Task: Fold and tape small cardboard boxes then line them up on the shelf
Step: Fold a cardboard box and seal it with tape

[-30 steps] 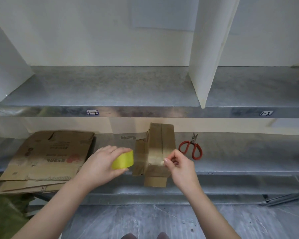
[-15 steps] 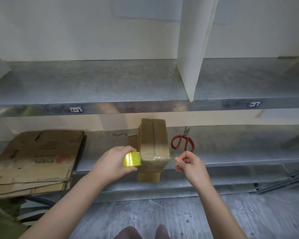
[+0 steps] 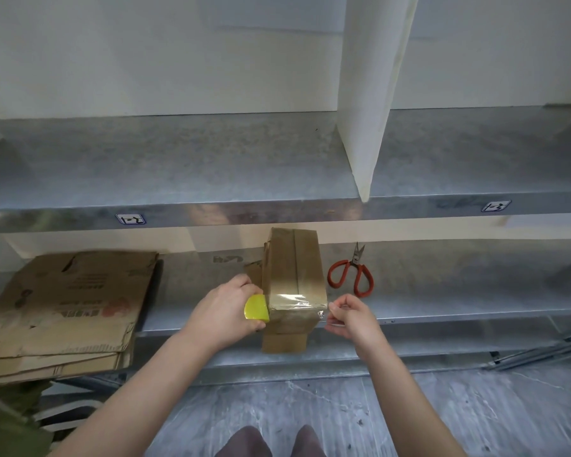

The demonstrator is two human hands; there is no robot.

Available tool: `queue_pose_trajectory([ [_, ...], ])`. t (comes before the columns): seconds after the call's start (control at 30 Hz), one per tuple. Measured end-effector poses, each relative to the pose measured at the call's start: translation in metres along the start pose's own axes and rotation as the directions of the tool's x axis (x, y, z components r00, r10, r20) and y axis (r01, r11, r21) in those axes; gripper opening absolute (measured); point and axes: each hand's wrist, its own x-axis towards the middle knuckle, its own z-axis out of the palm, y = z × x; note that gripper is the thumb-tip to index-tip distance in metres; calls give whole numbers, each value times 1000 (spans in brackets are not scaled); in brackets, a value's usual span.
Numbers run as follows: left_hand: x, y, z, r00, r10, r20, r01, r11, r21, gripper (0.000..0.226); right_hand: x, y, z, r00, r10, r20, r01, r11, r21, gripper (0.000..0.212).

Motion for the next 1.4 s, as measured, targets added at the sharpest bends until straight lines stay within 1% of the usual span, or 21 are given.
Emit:
queue_pose_trajectory([
  [0.17, -1, -6, 2, 999, 26, 25, -28, 997, 76, 79, 8, 10, 3, 980, 41, 197, -84, 972, 218, 17],
  [0.27, -2, -9, 6, 996, 60, 67, -69, 986, 150, 77, 12, 14, 7, 955, 63, 291, -158, 935, 317, 17],
  [0.37, -2, -11, 9, 995, 57, 84, -69, 987, 143, 69, 14, 12, 8, 941, 85, 327, -199, 922, 332, 20],
  [0.43, -1, -12, 11, 995, 58, 83, -68, 990, 122, 70, 12, 8, 6, 941, 69, 332, -171, 942, 289, 20],
  [0.5, -1, -13, 12, 995, 58, 85, -69, 989, 130, 70, 8, 4, 6, 946, 22, 322, -103, 966, 236, 19],
  [0.57, 0, -13, 13, 996, 51, 75, -62, 987, 148, 69, 1, -2, 7, 952, -54, 303, 1, 985, 170, 18],
  [0.67, 1, -14, 13, 997, 42, 58, -50, 988, 147, 65, -9, -8, 10, 949, -162, 270, 152, 987, 61, 17],
  [0.77, 2, -13, 14, 997, 47, 54, -54, 990, 127, 66, -15, -7, 5, 961, -208, 181, 222, 973, -57, 17],
  [0.9, 5, -7, 17, 997, 61, 47, -65, 994, 92, 64, -10, 0, -5, 979, -191, 71, 199, 972, -127, 17],
  [0.97, 6, -4, 18, 996, 71, 47, -75, 993, 87, 63, -4, 3, -7, 984, -160, 73, 170, 975, -145, 16],
  [1.03, 7, -2, 20, 995, 84, 45, -87, 992, 88, 62, 2, 8, -8, 990, -89, 109, 92, 996, -15, 17],
  [1.1, 7, -1, 23, 995, 90, 35, -93, 992, 90, 62, 8, 11, -8, 988, -34, 151, 18, 994, 108, 17],
  [1.17, 6, -2, 24, 996, 81, 25, -83, 994, 75, 64, 14, 12, -8, 984, -6, 181, -18, 990, 136, 17],
  [1.27, 5, -5, 26, 998, 55, 16, -56, 998, 40, 67, 21, 9, -4, 986, 3, 167, -14, 998, 66, 15],
  [1.33, 4, -5, 27, 999, 42, 10, -42, 999, 26, 69, 22, 8, 1, 994, -15, 110, 13, 1000, 12, 14],
  [1.4, 3, -5, 29, 999, 35, 1, -35, 999, 18, 70, 20, 9, 7, 996, -88, 28, 90, 992, -87, 14],
])
